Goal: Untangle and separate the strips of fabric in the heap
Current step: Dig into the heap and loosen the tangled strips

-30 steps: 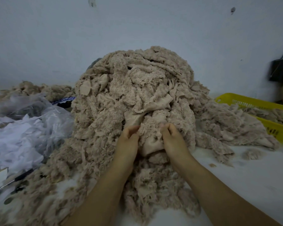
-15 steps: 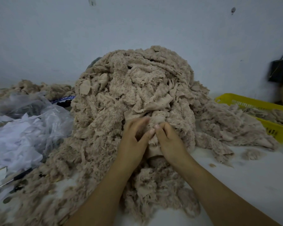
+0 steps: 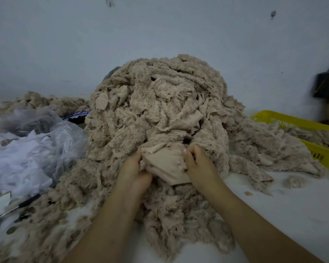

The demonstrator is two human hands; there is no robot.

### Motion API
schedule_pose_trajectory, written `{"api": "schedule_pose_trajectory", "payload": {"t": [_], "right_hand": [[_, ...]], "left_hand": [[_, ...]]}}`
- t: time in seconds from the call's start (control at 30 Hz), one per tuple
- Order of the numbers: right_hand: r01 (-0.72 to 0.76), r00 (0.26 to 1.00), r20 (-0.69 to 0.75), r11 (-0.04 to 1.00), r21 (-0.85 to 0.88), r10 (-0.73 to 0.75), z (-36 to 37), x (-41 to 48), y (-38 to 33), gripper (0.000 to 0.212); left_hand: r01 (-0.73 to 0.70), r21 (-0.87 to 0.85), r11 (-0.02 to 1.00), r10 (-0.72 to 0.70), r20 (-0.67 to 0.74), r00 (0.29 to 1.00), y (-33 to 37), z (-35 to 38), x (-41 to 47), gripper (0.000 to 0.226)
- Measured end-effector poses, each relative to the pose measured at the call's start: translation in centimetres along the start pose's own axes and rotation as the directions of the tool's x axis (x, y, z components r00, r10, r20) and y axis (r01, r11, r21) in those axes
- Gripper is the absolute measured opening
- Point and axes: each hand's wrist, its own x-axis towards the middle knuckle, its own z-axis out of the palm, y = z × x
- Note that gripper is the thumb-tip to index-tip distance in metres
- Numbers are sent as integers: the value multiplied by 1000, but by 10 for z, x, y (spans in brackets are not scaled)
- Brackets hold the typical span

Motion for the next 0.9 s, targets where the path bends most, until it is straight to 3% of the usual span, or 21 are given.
{"api": "schedule_pose_trajectory", "payload": {"t": [0.07, 0.23, 0.33, 0.4, 0.53, 0.7, 0.9], "right_hand": [[-7, 1000, 0, 1000, -2, 7, 1, 1, 1, 33], [-124, 990, 94, 966, 226, 106, 2, -3, -3, 43], [-186, 965, 222, 964, 192, 142, 5, -4, -4, 49], [-176, 958, 256, 969, 175, 128, 8, -3, -2, 42], [-174, 967, 235, 926, 336, 96, 5, -2, 0, 30], [-172, 983, 144, 856, 488, 115, 2, -1, -6, 27], [-94, 992, 120, 891, 445, 44, 6, -1, -7, 17]], "left_hand": [[23, -49, 999, -22, 4, 1000, 1, 3, -3, 30], [68, 94, 993, -77, 99, 992, -3, 2, -6, 38], [97, 98, 990, -111, 141, 984, -8, 5, -9, 36], [109, 94, 990, -123, 169, 978, -11, 6, -9, 37], [150, 43, 988, -155, 185, 970, -8, 4, -7, 42], [148, 315, 938, -231, 248, 941, -14, 6, -7, 63], [211, 462, 861, -336, 207, 919, -21, 2, -6, 34]]}}
